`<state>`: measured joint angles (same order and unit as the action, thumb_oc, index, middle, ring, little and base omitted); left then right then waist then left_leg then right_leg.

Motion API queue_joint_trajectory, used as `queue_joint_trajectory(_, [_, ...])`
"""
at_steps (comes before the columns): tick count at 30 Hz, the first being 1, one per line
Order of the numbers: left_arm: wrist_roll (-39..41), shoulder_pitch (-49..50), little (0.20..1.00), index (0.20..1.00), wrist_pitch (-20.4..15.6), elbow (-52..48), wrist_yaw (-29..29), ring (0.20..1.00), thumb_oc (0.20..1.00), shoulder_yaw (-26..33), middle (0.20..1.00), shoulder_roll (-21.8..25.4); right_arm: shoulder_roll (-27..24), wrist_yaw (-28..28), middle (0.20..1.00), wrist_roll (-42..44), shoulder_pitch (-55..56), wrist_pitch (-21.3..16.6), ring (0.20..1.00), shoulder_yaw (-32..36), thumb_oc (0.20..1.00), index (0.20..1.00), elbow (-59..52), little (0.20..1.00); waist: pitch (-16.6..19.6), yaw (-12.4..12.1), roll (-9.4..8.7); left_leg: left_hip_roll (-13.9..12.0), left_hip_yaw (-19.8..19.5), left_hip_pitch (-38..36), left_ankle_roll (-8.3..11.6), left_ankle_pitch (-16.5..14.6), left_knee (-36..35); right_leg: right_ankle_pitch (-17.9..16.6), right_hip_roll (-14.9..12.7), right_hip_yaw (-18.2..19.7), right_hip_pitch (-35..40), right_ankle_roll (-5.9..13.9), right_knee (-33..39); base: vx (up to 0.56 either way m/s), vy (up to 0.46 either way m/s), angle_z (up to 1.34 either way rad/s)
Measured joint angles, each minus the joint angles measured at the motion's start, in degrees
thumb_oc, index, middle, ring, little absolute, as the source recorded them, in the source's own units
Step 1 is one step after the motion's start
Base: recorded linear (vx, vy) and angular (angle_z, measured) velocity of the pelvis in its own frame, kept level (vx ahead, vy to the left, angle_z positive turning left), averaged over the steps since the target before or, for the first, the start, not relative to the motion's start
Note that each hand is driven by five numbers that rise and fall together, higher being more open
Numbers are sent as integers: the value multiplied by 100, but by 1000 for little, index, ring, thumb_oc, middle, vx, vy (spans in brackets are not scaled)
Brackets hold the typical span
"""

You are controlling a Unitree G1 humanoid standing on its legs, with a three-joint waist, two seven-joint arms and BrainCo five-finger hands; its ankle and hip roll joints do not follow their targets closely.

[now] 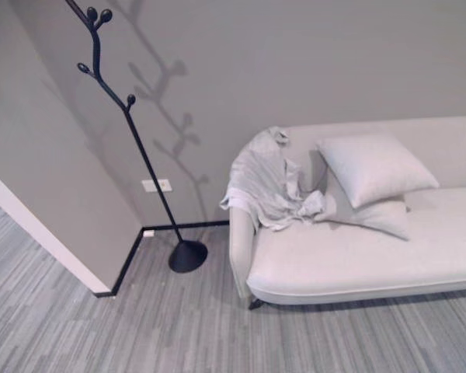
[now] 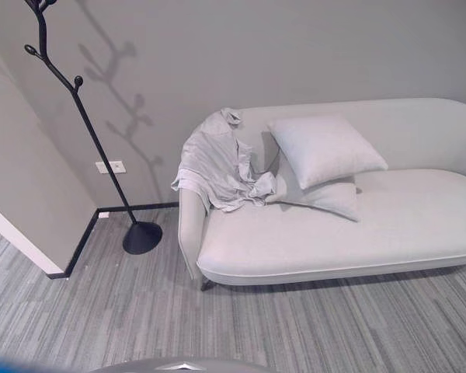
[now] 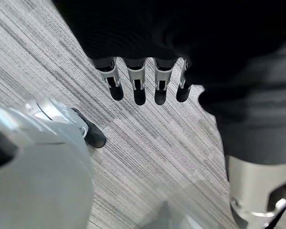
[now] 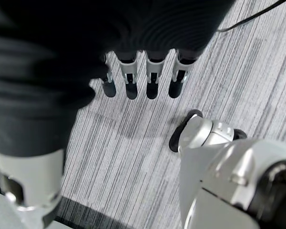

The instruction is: Hang the clothes on the sofa on the clothes rack.

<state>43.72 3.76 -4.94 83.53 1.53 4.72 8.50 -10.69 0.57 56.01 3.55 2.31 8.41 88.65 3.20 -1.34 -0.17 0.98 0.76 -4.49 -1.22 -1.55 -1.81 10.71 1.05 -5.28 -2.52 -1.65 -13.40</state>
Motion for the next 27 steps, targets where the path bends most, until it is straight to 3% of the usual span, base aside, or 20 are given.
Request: queue_joint_trajectory(27, [-808,-10,1000,1000,4,-7,237,1000,1000,-444,1000,-6,-2,250,1000,-862,-12,-6,1000,-279,1000,1000,-16,1000,-261,-27,104,-36,-22,-78,27,-18,-9,-21,39,-28,146,-19,137,-1,0,0])
